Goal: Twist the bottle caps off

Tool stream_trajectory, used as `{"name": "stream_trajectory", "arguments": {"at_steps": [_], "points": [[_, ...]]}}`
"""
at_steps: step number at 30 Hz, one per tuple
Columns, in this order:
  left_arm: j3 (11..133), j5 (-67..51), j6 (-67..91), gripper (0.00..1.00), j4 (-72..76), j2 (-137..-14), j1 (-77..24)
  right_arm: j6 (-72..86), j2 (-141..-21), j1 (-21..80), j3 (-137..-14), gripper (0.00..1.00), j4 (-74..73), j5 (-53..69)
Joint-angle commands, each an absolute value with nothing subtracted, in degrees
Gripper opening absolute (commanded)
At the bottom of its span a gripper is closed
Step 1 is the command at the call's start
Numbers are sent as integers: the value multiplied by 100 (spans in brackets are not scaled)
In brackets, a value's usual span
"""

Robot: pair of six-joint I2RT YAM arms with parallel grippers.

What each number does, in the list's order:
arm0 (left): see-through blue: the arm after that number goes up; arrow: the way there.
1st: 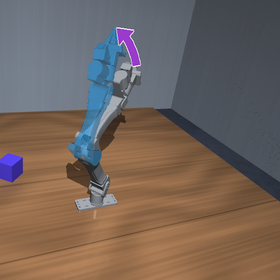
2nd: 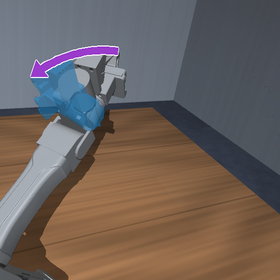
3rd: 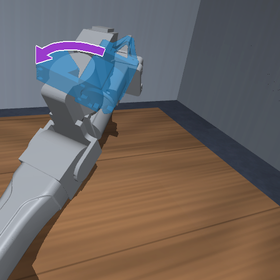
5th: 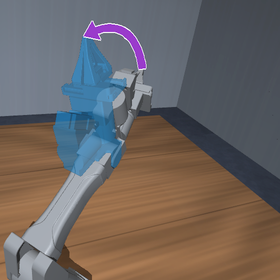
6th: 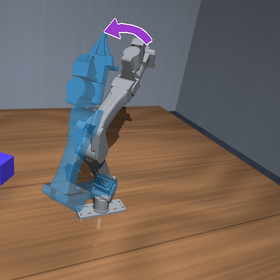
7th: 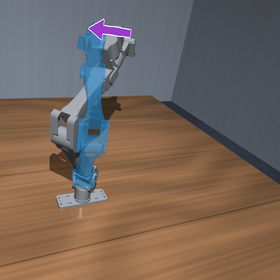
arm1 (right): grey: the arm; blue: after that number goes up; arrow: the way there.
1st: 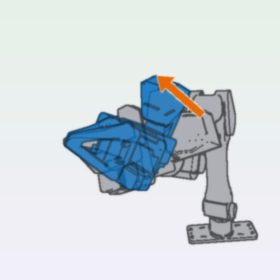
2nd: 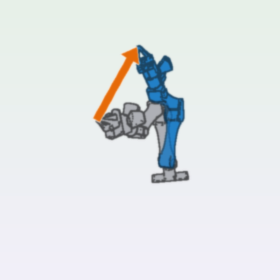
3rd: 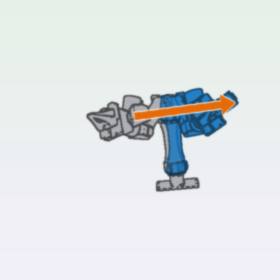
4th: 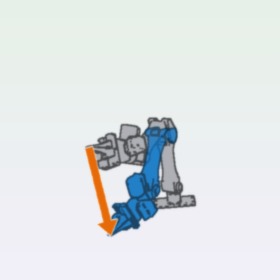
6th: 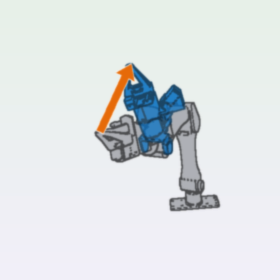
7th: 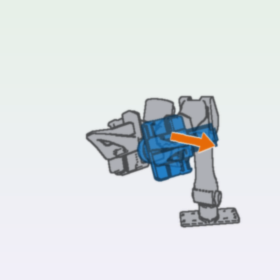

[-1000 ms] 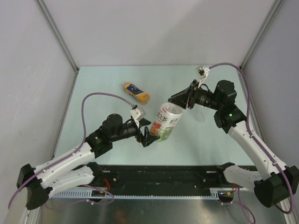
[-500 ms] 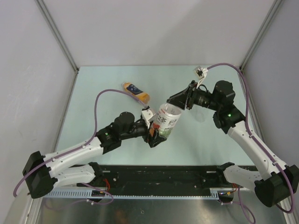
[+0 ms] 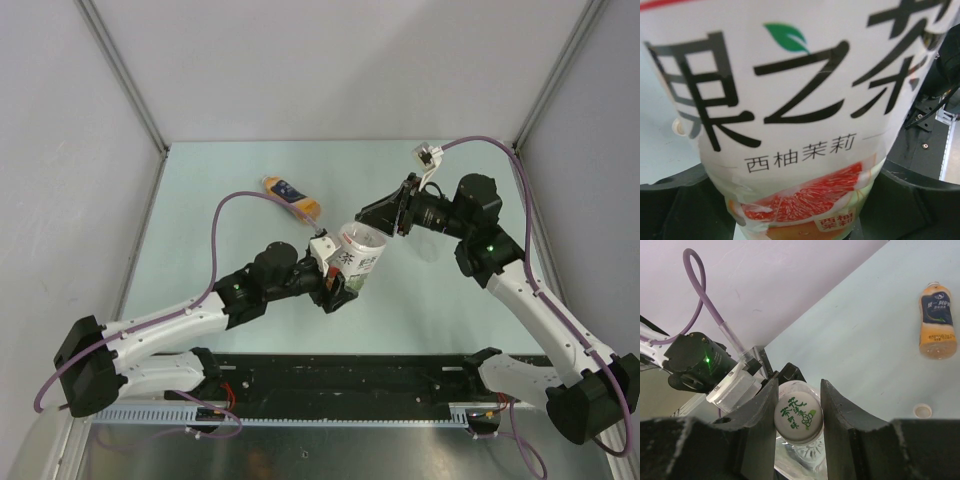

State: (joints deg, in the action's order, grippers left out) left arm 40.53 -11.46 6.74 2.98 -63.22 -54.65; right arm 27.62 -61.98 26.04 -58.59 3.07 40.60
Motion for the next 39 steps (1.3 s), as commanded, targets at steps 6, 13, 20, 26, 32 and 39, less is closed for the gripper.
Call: {"name": "stream_trajectory", "arguments": {"at_steps": [6, 13, 20, 26, 32, 39], "points": [[4131, -1082, 537, 50, 667, -6100, -5502, 2670, -5970, 2669, -5889, 8, 412, 4159], [3980, -969, 516, 48, 659, -5932, -5503, 2743, -5906, 2663, -5886, 56, 558, 4163], [3830, -788, 459, 48, 525, -5691, -5502, 2994, -5338, 2667, -5888, 94, 644, 2915], [3819, -525, 448, 48, 332, -5575, -5502, 3007, -4960, 2955, -5892, 99, 542, 1650], [3987, 39, 517, 43, -38, -5725, -5534, 2590, -4904, 3860, -6054, 99, 86, -440], [4334, 1339, 583, 37, -519, -6033, -5799, 2664, -5542, 4287, -6416, 99, -334, -1269]]}}
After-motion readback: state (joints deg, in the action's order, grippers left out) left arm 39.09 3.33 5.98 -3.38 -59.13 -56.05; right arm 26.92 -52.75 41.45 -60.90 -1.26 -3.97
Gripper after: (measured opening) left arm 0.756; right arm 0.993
